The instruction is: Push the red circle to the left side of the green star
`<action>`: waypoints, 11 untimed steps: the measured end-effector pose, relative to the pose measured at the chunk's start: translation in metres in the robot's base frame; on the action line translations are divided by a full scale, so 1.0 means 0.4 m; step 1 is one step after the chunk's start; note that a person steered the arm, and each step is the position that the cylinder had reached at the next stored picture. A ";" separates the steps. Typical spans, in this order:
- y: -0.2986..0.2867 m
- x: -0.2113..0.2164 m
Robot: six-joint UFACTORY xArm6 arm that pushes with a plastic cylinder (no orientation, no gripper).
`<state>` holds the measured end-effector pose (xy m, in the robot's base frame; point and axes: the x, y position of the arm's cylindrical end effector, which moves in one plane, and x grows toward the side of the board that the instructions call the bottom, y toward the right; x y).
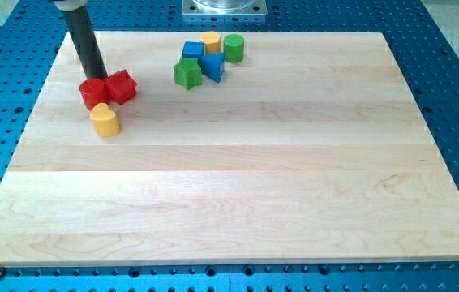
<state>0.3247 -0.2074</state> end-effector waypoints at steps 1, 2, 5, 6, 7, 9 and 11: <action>0.183 0.143; 0.337 0.123; -0.115 0.074; 0.103 0.073; 0.170 0.018; -0.183 0.085; 0.274 0.202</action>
